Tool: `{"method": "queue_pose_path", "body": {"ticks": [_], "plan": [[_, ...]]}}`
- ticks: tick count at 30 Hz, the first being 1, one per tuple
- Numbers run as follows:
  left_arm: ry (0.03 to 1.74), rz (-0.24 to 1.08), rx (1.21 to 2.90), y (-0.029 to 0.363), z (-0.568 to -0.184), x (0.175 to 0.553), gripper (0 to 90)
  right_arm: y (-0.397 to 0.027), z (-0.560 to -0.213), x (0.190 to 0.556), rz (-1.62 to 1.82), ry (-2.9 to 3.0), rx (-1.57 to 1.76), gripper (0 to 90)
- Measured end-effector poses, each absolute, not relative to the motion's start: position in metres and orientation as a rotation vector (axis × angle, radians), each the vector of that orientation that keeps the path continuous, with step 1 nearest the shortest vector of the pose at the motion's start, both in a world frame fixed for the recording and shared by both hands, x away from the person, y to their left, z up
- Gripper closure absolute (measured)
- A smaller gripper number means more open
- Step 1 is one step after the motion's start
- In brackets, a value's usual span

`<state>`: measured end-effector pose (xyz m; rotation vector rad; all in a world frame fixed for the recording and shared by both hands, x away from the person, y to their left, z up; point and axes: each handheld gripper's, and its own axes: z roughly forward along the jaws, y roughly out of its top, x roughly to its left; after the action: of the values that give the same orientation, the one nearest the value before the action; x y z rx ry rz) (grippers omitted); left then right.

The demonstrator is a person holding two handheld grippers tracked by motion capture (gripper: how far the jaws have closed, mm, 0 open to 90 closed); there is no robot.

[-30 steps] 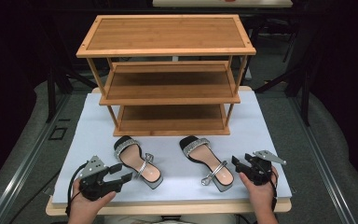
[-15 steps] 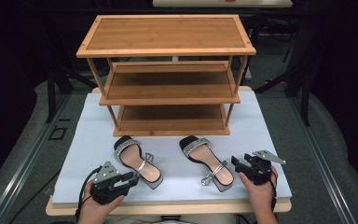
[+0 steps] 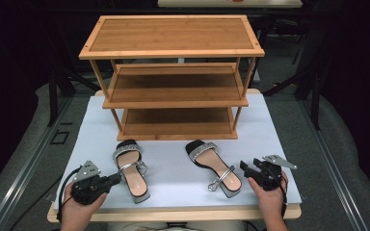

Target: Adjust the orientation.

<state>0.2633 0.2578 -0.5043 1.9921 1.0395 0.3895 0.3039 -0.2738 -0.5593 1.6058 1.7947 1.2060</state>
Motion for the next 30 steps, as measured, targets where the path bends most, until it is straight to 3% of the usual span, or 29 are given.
{"method": "queue_pose_path", "body": {"ticks": [5,14,21,23,25,30], "plan": [[1.143,0.517,2.032,0.285,-0.502,0.264,86.1,-0.274,-0.56,0.304,1.219,1.784,1.602,38.7],[1.347,0.546,1.899,0.35,-0.507,0.278,86.2,-0.272,-0.56,0.305,1.217,1.793,1.607,38.7],[1.381,0.522,1.88,0.363,-0.506,0.295,85.5,-0.271,-0.561,0.305,1.211,1.799,1.61,38.7],[1.357,0.501,1.859,0.364,-0.502,0.293,79.0,-0.271,-0.561,0.305,1.216,1.794,1.608,38.6],[1.34,0.477,1.84,0.365,-0.498,0.29,64.2,-0.272,-0.561,0.305,1.217,1.793,1.61,38.6],[1.288,0.478,1.806,0.373,-0.478,0.277,51.0,-0.273,-0.56,0.304,1.215,1.8,1.622,38.6]]}}
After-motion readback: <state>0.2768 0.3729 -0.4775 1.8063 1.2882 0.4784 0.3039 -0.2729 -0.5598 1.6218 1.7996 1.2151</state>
